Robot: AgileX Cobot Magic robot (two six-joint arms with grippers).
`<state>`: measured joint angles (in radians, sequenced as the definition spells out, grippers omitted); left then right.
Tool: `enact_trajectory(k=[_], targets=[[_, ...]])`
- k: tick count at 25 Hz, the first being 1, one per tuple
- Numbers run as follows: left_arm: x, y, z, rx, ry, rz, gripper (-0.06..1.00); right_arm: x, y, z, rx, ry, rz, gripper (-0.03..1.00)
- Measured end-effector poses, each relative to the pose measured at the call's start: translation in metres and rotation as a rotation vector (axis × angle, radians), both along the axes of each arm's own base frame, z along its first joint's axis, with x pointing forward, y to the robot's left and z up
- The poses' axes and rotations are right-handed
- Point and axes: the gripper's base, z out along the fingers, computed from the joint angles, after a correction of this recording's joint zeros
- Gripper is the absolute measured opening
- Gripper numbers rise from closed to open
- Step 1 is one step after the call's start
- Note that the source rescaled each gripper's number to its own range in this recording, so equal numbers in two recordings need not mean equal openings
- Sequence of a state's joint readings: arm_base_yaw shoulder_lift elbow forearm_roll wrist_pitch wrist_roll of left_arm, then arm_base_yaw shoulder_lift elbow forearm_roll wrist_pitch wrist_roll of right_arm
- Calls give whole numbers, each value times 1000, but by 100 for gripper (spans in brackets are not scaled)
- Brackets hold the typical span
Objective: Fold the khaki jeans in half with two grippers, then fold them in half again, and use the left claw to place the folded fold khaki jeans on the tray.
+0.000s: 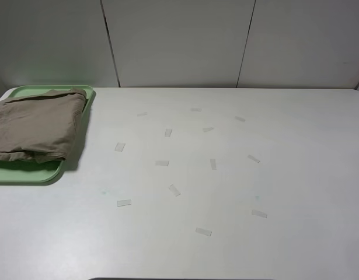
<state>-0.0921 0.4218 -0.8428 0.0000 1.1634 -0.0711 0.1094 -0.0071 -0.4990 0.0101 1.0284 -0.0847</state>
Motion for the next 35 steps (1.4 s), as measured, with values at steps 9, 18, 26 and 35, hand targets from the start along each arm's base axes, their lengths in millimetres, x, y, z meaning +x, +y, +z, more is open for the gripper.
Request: enact_trajectory(k=[9, 18, 26, 35], targets=[[-32, 0, -18, -20, -101, -29, 99, 0, 0, 0, 0, 0, 0, 100], [-36, -3, -19, 14, -125, -117, 100, 0, 0, 0, 0, 0, 0, 100], [-33, -6, -47, -6, -167, -141, 100, 0, 0, 0, 0, 0, 0, 100], [-36, -4, -70, 6, -358, -129, 100, 0, 0, 0, 0, 0, 0, 100]])
